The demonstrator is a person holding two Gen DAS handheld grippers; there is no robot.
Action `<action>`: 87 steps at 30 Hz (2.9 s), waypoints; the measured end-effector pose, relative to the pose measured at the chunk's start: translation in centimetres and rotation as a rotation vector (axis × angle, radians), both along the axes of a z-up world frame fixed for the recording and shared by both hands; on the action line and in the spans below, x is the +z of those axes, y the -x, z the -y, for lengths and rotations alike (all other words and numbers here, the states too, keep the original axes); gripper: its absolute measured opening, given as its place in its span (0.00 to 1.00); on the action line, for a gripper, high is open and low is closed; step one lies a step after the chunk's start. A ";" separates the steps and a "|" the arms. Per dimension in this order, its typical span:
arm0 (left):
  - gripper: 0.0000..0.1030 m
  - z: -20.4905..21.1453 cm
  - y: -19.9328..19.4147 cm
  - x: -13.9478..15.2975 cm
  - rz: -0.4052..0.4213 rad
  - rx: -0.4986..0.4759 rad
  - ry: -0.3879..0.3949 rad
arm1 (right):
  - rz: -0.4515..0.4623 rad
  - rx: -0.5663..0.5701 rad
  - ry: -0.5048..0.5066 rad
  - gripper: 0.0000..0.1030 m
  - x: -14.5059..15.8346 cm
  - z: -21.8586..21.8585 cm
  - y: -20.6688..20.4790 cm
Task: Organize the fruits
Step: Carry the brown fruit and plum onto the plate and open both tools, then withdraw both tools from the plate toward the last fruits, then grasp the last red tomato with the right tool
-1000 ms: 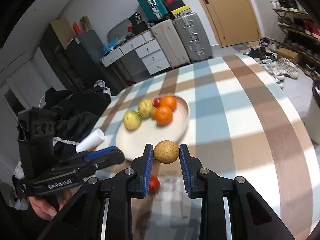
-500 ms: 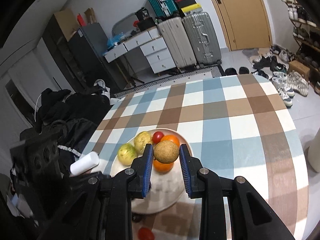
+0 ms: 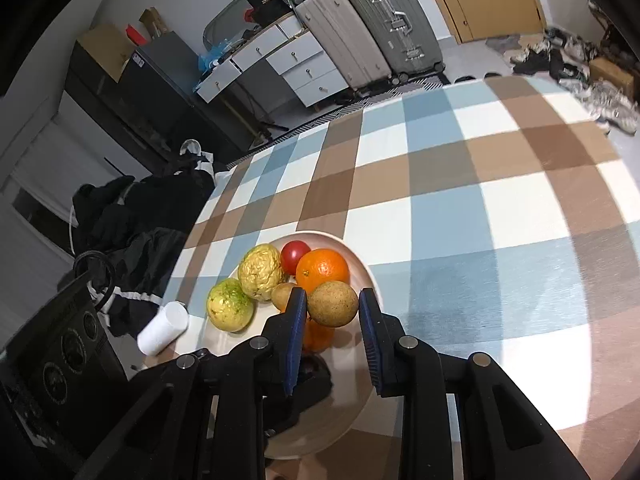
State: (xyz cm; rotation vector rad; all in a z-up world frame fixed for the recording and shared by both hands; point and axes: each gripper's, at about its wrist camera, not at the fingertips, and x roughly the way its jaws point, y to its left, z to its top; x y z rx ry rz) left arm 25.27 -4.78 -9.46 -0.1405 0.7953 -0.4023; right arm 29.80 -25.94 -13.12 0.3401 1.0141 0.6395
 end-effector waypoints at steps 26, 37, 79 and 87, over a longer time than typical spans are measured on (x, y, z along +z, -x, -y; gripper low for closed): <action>0.78 -2.8 6.9 4.8 0.074 0.069 0.004 | 0.137 -0.136 -0.100 0.63 5.0 5.0 8.4; 0.86 -5.1 13.5 5.9 0.099 0.171 -0.067 | 0.269 -0.173 -0.083 0.82 7.0 5.7 16.7; 0.99 -10.0 18.8 -0.1 -0.065 0.373 -0.130 | 0.192 -0.028 0.238 0.65 -2.6 -2.4 19.2; 0.99 -10.4 19.6 1.0 -0.053 0.364 -0.097 | 0.199 0.006 0.328 0.40 -3.1 -4.3 19.2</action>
